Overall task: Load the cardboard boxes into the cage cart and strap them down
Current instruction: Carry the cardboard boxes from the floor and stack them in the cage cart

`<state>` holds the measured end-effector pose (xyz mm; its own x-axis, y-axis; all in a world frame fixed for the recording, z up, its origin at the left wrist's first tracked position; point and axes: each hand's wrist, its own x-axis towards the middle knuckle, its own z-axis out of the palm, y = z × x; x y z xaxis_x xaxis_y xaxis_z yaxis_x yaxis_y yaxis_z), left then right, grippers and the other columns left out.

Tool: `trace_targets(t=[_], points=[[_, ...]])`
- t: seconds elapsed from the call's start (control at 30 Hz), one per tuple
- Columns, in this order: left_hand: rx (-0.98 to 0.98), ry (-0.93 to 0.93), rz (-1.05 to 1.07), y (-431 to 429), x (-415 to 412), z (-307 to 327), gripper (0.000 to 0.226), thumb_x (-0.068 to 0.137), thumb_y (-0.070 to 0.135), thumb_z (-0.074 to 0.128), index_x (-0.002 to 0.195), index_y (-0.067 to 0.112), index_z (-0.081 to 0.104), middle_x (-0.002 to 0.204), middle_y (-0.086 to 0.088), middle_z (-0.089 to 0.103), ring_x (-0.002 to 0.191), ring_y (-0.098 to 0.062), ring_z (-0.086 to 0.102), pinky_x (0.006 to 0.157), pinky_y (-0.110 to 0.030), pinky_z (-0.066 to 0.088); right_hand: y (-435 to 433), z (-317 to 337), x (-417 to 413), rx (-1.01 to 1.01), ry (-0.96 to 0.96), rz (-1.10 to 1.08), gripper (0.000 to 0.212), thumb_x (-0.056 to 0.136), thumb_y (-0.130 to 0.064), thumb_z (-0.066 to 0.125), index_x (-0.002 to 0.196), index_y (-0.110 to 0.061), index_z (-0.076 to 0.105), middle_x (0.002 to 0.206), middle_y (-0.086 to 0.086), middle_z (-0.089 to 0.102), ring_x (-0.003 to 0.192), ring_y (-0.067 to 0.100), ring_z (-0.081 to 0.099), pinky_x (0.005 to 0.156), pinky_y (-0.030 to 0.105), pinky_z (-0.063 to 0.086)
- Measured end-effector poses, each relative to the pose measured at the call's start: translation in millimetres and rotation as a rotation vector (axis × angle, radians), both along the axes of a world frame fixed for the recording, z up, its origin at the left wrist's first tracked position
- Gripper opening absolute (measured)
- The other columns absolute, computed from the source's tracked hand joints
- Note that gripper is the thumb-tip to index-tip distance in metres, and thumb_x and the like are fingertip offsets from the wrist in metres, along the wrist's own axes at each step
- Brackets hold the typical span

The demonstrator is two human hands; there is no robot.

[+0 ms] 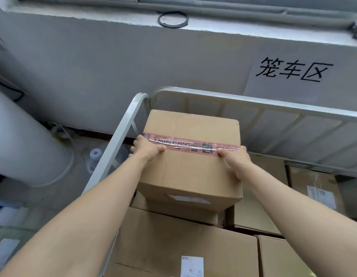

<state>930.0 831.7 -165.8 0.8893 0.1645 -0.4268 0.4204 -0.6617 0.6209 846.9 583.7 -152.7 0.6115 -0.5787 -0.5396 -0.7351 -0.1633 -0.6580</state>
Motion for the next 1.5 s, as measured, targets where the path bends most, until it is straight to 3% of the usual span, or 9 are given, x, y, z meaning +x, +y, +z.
trace_targets(t=[0.13,0.33,0.47,0.7,0.93,1.13,1.33,1.5], points=[[0.011,0.016,-0.004,-3.2,6.5,-0.2,0.084,0.074,0.041,0.077,0.138,0.009,0.033,0.142,-0.014,0.038,0.13,-0.035,0.035,0.109,-0.051,0.03,-1.2,-1.8,5.7,-0.026,0.006,0.001,0.066,0.088,-0.037,0.065,0.134,-0.005,0.031,0.134,0.015,0.049,0.119,0.032,0.049,0.088,0.035,0.038],[-0.029,0.013,0.005,1.1,-7.4,2.9,0.081,0.072,0.037,0.079,0.135,0.011,0.036,0.137,-0.012,0.045,0.125,-0.033,0.041,0.106,-0.054,0.034,-4.7,-0.6,-5.9,0.025,-0.022,-0.032,0.065,0.085,-0.031,0.069,0.132,-0.005,0.034,0.127,0.012,0.052,0.116,0.03,0.05,0.089,0.035,0.04],[-0.053,-0.013,0.023,-8.6,-26.3,19.3,0.079,0.072,0.033,0.08,0.134,0.009,0.037,0.137,-0.011,0.044,0.125,-0.033,0.041,0.105,-0.05,0.036,-16.3,11.3,-25.9,0.068,-0.062,-0.038,0.065,0.076,-0.035,0.075,0.126,-0.007,0.044,0.116,0.003,0.058,0.103,0.024,0.057,0.086,0.034,0.046],[-0.071,-0.036,-0.077,-76.8,-61.6,68.7,0.094,0.058,0.041,0.083,0.134,0.008,0.04,0.137,-0.01,0.048,0.124,-0.033,0.045,0.104,-0.049,0.039,-74.3,62.2,-93.7,0.042,-0.14,-0.142,0.067,0.073,-0.035,0.077,0.126,-0.006,0.046,0.12,0.005,0.058,0.107,0.026,0.057,0.095,0.039,0.048],[-0.153,-0.03,-0.178,-180.7,-135.8,107.0,0.089,0.063,0.033,0.085,0.132,0.005,0.037,0.133,-0.013,0.05,0.121,-0.033,0.048,0.104,-0.047,0.039,-167.2,114.1,-194.3,-0.059,-0.17,-0.223,0.071,0.077,-0.032,0.076,0.132,-0.004,0.041,0.129,0.01,0.054,0.117,0.028,0.054,0.1,0.039,0.044],[-0.221,0.041,-0.257,-262.7,-217.8,120.4,0.081,0.059,0.027,0.087,0.128,0.006,0.05,0.125,-0.011,0.058,0.111,-0.031,0.056,0.097,-0.039,0.045,-238.8,137.2,-290.0,-0.093,-0.171,-0.278,0.064,0.077,-0.029,0.077,0.129,-0.005,0.048,0.125,0.008,0.057,0.113,0.025,0.056,0.096,0.034,0.046],[-0.225,0.092,-0.254,-304.9,-300.1,124.2,0.072,0.073,0.018,0.081,0.133,0.002,0.044,0.129,-0.013,0.055,0.117,-0.032,0.052,0.095,-0.037,0.04,-277.0,138.9,-360.8,-0.087,-0.12,-0.247,0.058,0.082,-0.026,0.074,0.13,-0.003,0.05,0.127,0.008,0.055,0.116,0.024,0.053,0.085,0.028,0.04],[-0.19,0.133,-0.224,-299.0,-346.7,130.2,0.067,0.078,0.016,0.077,0.133,0.0,0.042,0.134,-0.014,0.051,0.121,-0.031,0.048,0.087,-0.031,0.036,-279.2,130.9,-384.2,-0.056,-0.066,-0.2,0.044,0.08,-0.021,0.074,0.117,-0.002,0.06,0.116,0.007,0.06,0.096,0.022,0.055,0.081,0.027,0.042]])
